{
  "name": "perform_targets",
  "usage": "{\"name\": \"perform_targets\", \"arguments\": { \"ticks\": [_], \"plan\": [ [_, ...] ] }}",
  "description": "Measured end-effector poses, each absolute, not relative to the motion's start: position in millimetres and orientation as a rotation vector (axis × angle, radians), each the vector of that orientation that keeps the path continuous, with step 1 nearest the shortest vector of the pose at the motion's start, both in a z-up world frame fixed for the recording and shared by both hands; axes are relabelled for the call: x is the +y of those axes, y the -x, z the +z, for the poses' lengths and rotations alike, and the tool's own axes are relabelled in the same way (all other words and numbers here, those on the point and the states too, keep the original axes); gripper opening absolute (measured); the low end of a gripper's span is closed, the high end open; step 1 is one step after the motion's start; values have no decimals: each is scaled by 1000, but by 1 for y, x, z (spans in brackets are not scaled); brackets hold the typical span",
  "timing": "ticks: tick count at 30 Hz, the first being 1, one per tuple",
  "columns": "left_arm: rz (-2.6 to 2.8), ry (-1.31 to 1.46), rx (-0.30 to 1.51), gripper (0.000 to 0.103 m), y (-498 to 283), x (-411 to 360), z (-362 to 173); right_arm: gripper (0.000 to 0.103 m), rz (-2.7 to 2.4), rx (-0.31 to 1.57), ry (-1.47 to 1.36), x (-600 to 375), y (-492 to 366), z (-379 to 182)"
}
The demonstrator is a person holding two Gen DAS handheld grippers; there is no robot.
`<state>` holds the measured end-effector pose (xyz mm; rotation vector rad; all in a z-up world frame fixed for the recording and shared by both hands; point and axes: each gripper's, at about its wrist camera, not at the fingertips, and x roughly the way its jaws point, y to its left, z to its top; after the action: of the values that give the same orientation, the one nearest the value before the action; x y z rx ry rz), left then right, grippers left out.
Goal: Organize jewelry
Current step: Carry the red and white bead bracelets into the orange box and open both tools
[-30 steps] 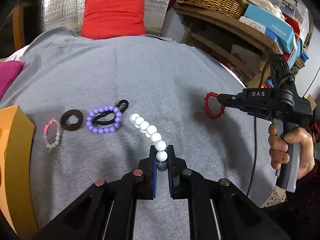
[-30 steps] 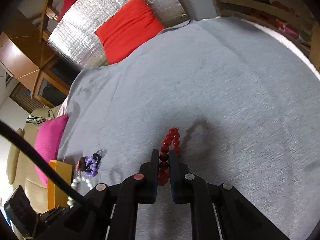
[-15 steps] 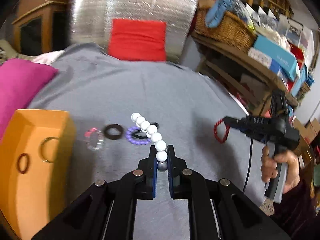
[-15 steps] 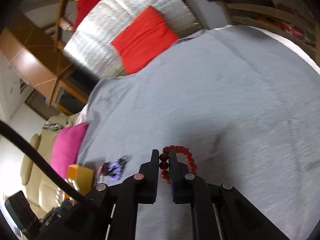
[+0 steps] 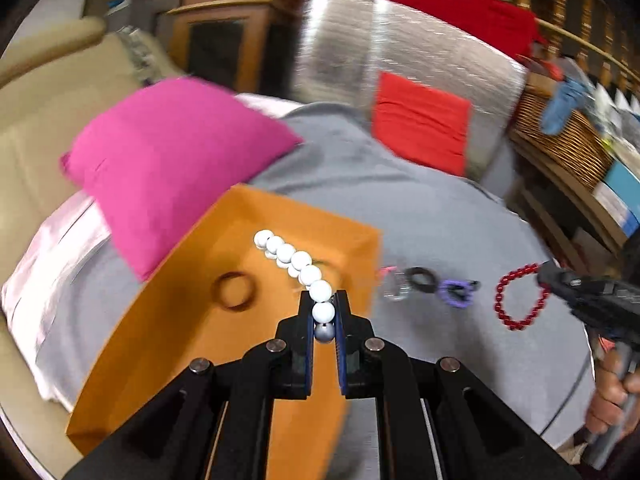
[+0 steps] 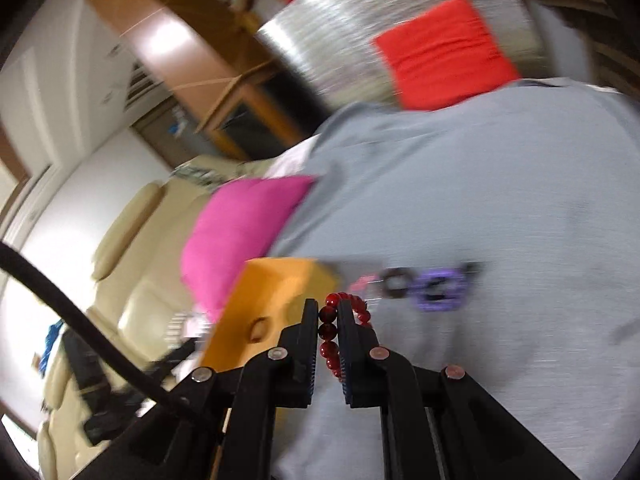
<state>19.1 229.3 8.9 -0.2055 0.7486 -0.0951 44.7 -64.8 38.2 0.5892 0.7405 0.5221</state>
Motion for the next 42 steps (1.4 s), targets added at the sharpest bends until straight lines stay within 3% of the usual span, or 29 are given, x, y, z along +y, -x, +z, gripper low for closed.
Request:
{"name": "perform_targets", "arguments": {
  "ticks": [7, 16, 32, 35, 37, 39, 42],
  "plan": [
    [-27, 329, 891, 9, -36, 271, -37, 11, 653, 830, -443, 50, -66, 58],
    [48, 436, 982, 9, -50, 296, -70, 11, 631, 1051, -311, 146, -110, 2],
    [98, 430, 1013, 10, -76, 293, -84, 14, 560, 1121, -261, 157, -136, -19],
    [88, 397, 977, 14, -79, 286, -77, 14, 570, 1073, -277, 141, -131, -3],
    [93, 353, 943, 24, -80, 277, -68, 15, 562, 1018, -283, 123, -125, 10],
    [115, 315, 902, 38, -77, 271, -60, 20, 548, 978, -293, 100, -119, 20],
    [142, 233, 815, 42, -76, 256, -43, 31, 506, 927, -310, 60, -109, 31]
  ]
}}
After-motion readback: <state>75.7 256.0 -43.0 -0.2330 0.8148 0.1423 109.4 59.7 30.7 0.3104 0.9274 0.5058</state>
